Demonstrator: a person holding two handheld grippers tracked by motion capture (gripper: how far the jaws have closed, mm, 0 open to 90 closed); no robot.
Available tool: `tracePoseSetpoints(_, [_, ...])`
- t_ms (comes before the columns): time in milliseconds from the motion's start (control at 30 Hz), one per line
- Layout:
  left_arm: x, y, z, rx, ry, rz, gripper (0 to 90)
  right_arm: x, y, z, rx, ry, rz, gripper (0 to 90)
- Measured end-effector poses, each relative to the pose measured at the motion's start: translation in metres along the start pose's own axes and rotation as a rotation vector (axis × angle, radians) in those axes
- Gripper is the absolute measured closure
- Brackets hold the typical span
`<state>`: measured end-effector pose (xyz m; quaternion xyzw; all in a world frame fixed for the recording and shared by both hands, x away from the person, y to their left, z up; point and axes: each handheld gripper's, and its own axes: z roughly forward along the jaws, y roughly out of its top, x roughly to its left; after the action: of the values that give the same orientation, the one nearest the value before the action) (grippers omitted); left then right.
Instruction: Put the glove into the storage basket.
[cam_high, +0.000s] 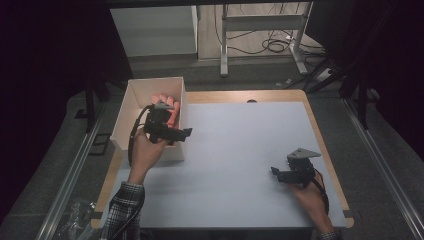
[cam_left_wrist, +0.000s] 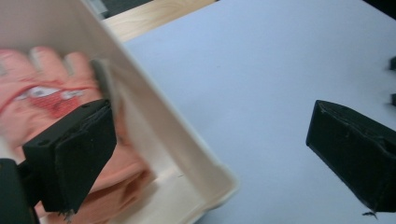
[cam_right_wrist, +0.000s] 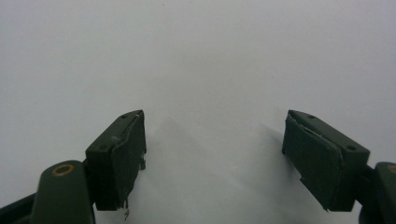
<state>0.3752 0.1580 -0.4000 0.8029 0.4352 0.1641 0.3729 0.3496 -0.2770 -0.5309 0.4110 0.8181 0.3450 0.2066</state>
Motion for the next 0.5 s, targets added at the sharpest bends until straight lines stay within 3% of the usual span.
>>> tracePoseSetpoints(233, [-0.03,0.003,0.017,-0.005,-0.059,0.058,2.0,0.0,0.0,0.0,0.0,0.0,0.002,21.8])
tracePoseSetpoints(500, [-0.054,0.003,0.034,-0.001,-0.11,0.098,2.0,0.0,0.0,0.0,-0.001,0.0,-0.001,21.7])
